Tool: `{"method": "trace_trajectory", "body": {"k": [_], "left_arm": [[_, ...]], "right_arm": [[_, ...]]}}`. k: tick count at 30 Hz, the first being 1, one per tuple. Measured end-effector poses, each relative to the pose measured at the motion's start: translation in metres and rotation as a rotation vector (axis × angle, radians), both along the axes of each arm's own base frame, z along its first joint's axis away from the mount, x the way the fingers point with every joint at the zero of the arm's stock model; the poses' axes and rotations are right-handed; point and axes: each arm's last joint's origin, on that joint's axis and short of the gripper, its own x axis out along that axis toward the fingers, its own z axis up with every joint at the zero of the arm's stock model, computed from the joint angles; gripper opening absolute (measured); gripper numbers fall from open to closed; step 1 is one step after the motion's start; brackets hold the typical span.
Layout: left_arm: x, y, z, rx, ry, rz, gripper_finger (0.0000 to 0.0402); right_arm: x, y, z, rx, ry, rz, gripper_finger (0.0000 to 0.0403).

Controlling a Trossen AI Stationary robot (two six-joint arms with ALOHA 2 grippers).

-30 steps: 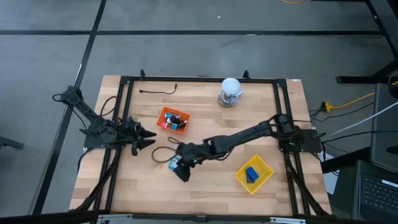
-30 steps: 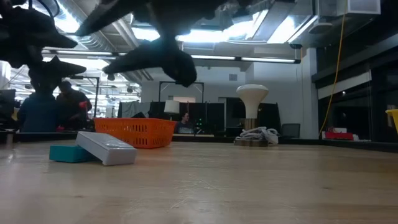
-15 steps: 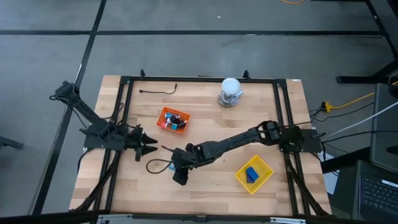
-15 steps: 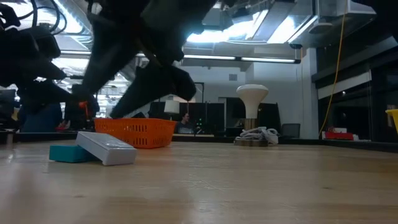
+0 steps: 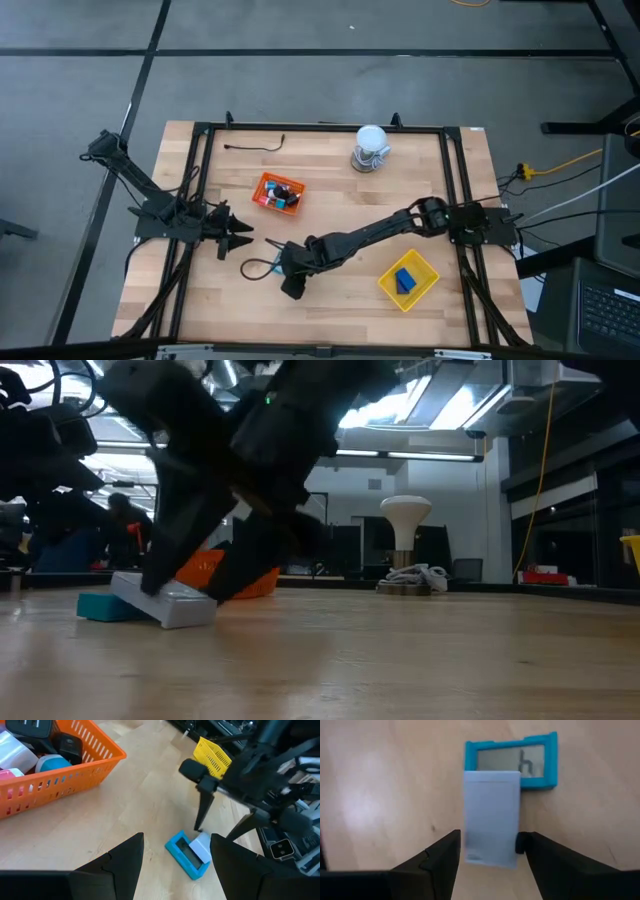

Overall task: Pick & Place Office items
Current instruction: Put the white digital clock into the yellow basket

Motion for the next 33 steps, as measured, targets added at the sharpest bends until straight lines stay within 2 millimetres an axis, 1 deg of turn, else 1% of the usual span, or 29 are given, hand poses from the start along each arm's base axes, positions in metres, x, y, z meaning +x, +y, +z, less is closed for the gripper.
{"method": "trace_trajectory", "body": {"k": [4,8,10,12,14,19,23,25,27,30,33], "left_arm": [[0.000,0.000,0.000,0.000,0.000,0.001,0.0223],[0.000,0.000,0.000,0.000,-0.001,0.003,0.0223],[0.000,0.000,0.000,-0.006,-0.001,0.005,0.0223],[0.000,0.000,0.000,-0.014,-0.002,0.009,0.0223],[0.000,0.000,0.000,-0.022,-0.002,0.012,0.0223],[0.000,0.000,0.000,-0.021,-0.002,0.015,0.0223],[0.000,0.001,0.000,-0.017,-0.005,0.025,0.0223],[0.000,0.001,0.000,-0.012,-0.007,0.027,0.0223],[0.000,0.001,0.000,-0.009,-0.010,0.034,0.0223],[0.000,0.001,0.001,-0.003,-0.015,0.047,0.0223],[0.000,0.001,0.001,-0.002,-0.018,0.051,0.0223]], "right_arm": [[0.001,0.001,-0.010,0.021,0.024,-0.008,0.0224],[0.001,0.000,-0.020,0.031,0.053,-0.058,0.0222],[0.001,-0.002,-0.021,0.026,0.066,-0.098,0.0211],[0.001,-0.005,-0.022,0.014,0.073,-0.116,0.0186],[0.001,-0.009,-0.020,0.009,0.075,-0.126,0.0160],[0.002,-0.020,-0.014,0.027,0.085,-0.104,0.0160],[-0.001,-0.027,-0.003,0.041,0.105,-0.079,0.0160],[-0.004,-0.032,0.005,0.041,0.116,-0.072,0.0160],[-0.004,-0.036,0.022,0.050,0.079,-0.065,0.0160],[-0.011,-0.041,0.065,0.056,0.006,-0.049,0.0160],[-0.027,-0.047,0.104,0.007,-0.040,-0.047,0.0160]]}}
